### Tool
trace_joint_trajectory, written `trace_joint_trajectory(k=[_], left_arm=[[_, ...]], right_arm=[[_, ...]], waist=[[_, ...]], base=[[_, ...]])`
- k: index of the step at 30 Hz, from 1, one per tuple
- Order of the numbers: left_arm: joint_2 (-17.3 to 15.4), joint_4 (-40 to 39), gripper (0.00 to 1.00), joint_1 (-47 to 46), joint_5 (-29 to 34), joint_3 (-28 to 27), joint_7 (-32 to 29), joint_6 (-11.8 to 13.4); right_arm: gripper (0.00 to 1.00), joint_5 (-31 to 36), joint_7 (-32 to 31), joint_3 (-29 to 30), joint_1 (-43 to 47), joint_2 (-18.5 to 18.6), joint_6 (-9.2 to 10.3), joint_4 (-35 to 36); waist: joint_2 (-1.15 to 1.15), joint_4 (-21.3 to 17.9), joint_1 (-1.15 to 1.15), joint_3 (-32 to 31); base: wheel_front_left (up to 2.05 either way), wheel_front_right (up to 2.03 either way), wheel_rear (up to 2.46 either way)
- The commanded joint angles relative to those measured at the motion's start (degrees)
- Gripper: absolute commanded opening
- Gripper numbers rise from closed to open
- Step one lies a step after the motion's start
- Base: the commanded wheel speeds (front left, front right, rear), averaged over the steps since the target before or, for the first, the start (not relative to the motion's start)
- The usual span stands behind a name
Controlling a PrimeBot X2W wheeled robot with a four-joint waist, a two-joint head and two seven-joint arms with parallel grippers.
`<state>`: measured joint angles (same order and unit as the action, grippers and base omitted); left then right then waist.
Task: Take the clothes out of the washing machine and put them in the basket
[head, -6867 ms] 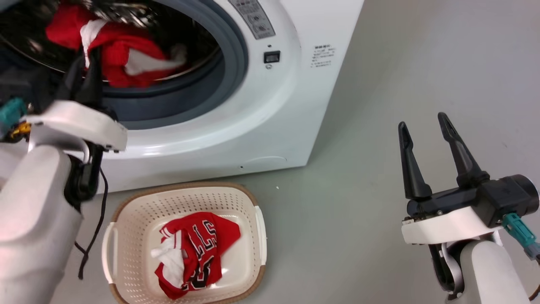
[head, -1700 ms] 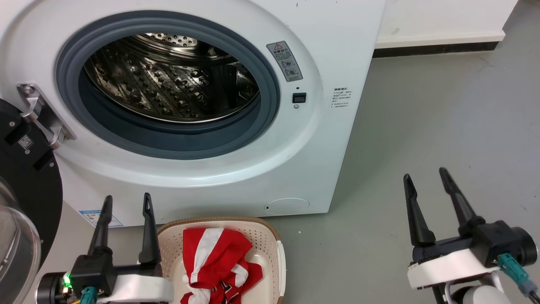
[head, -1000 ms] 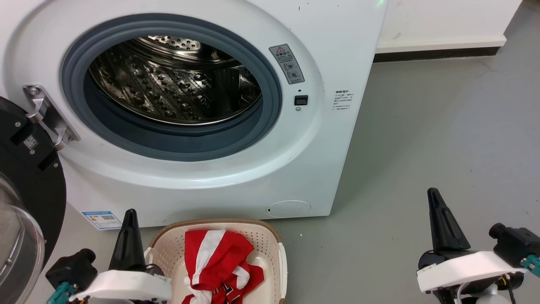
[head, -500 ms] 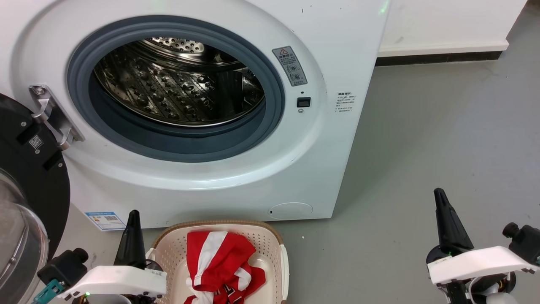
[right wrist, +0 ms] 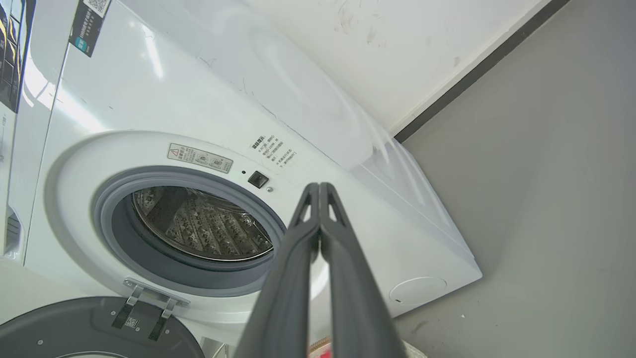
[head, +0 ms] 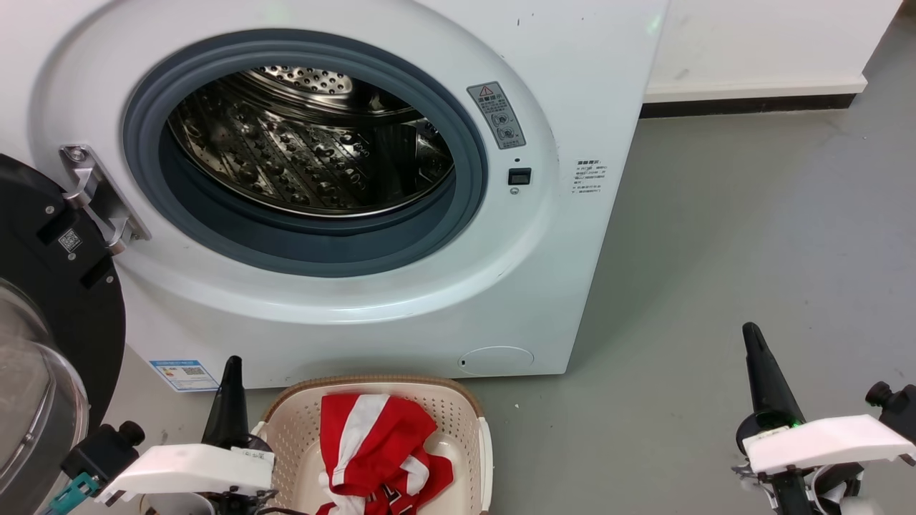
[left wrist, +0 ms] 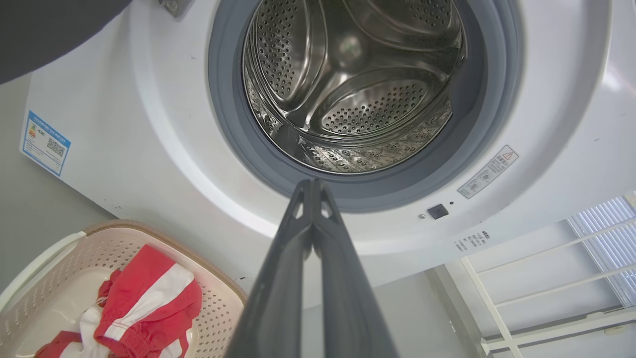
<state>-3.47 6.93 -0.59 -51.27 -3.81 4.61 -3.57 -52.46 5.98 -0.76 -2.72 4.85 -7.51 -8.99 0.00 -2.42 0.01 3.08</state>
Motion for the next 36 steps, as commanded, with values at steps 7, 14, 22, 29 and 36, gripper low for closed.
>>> trace_joint_trajectory(k=[7, 14, 22, 29, 36], left_arm=[[-0.49, 0.49, 0.00, -1.88, -5.95, -0.22, -1.45, -0.88], [-0.51, 1.35, 0.00, -2.51, -10.72, -0.40, -2.57, -1.28], [-0.50, 2.28, 0.00, -2.97, -15.80, -0.61, -3.87, -1.71], [-0.48, 3.05, 0.00, -3.53, -19.93, -0.79, -4.89, -2.07], [-0.45, 3.75, 0.00, -3.88, -23.81, -0.96, -5.86, -2.49]], right_arm=[[0.00, -6.18, -1.36, 0.60, -1.73, 0.37, 0.01, -0.21], [0.00, -11.00, -2.46, 1.05, -2.03, 0.40, 0.01, -0.83], [0.00, -16.12, -3.70, 1.56, -2.38, 0.39, 0.01, -1.44], [0.00, -20.21, -4.72, 2.01, -2.65, 0.35, 0.01, -1.99], [0.00, -24.09, -5.75, 2.50, -2.62, 0.29, 0.02, -2.54]], waist=[[0.00, 0.23, -0.01, -0.27], [0.00, 0.45, -0.01, -0.54], [0.00, 0.71, -0.01, -0.84], [0.00, 0.93, -0.01, -1.11], [0.00, 1.15, -0.01, -1.37]], base=[[0.00, 0.00, 0.00], [0.00, 0.00, 0.00], [0.00, 0.00, 0.00], [0.00, 0.00, 0.00], [0.00, 0.00, 0.00]])
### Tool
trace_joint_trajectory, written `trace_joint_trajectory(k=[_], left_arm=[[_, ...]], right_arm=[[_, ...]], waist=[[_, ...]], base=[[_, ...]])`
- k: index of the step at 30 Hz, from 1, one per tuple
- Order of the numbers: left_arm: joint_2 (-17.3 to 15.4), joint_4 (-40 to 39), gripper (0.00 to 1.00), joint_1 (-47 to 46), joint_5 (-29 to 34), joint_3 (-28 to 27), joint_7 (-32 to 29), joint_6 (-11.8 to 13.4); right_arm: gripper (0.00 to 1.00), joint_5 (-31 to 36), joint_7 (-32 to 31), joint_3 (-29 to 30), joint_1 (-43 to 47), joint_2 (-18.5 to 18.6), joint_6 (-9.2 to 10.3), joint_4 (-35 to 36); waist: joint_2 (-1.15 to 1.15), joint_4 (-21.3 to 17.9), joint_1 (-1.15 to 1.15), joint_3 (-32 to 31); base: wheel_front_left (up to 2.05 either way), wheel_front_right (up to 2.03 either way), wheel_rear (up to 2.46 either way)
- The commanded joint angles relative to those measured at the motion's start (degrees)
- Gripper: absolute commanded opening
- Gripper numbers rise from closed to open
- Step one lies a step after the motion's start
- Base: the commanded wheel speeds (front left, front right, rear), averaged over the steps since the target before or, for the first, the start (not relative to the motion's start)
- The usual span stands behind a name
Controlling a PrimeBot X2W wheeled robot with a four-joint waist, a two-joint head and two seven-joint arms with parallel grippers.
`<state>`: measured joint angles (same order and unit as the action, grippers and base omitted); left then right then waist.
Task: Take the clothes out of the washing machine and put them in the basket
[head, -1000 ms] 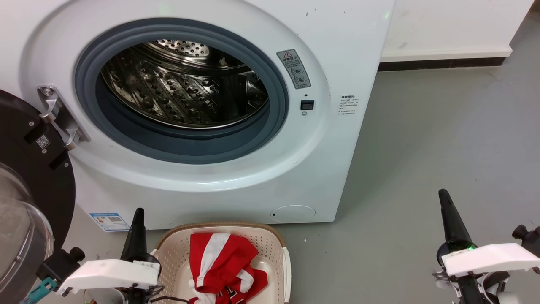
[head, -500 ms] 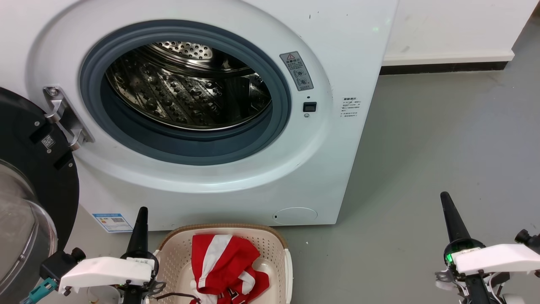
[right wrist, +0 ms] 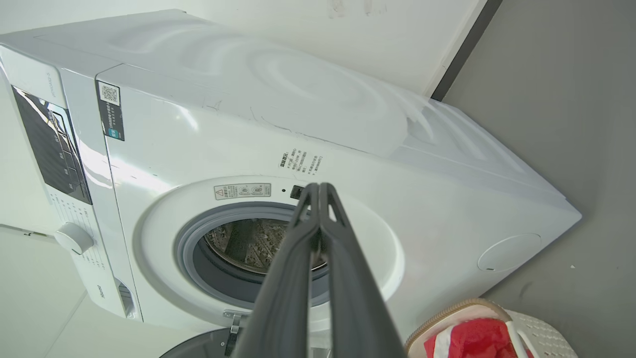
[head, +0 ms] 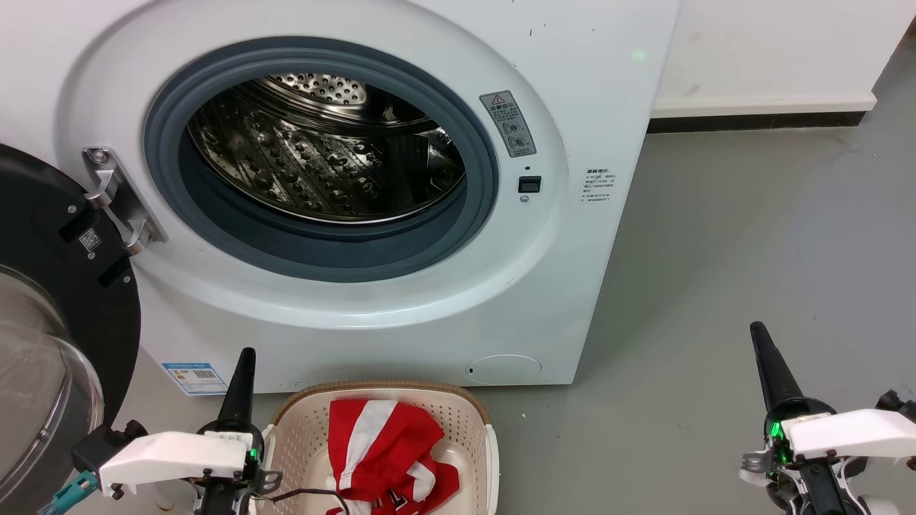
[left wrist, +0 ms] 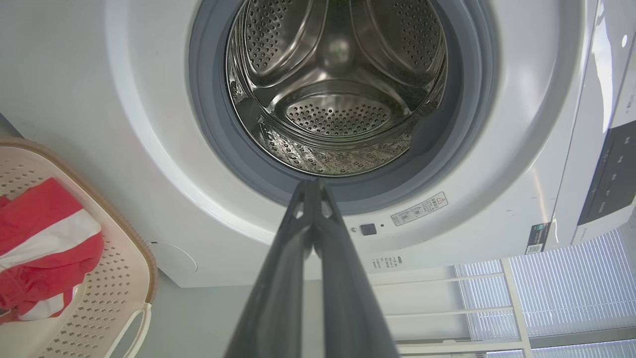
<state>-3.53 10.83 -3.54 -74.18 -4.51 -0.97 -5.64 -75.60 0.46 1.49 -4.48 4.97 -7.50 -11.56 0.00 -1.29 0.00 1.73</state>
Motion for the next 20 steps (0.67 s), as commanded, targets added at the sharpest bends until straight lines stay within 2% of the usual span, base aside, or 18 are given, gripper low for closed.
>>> trace_joint_trajectory(k=[1, 20], left_arm=[[-0.38, -0.04, 0.00, -0.94, -1.45, -0.29, -0.38, -0.48], [-0.25, 1.77, 0.00, -1.93, -10.84, -0.71, -2.84, -1.29]], right_arm=[[0.00, -1.49, -0.39, 0.31, -0.90, 0.16, 0.01, -0.04], [0.00, -10.82, -2.89, 1.49, -1.57, -0.10, 0.01, -1.24]], waist=[[0.00, 0.05, 0.00, -0.06], [0.00, 0.66, 0.00, -0.78]], base=[[0.00, 0.00, 0.00], [0.00, 0.00, 0.00]])
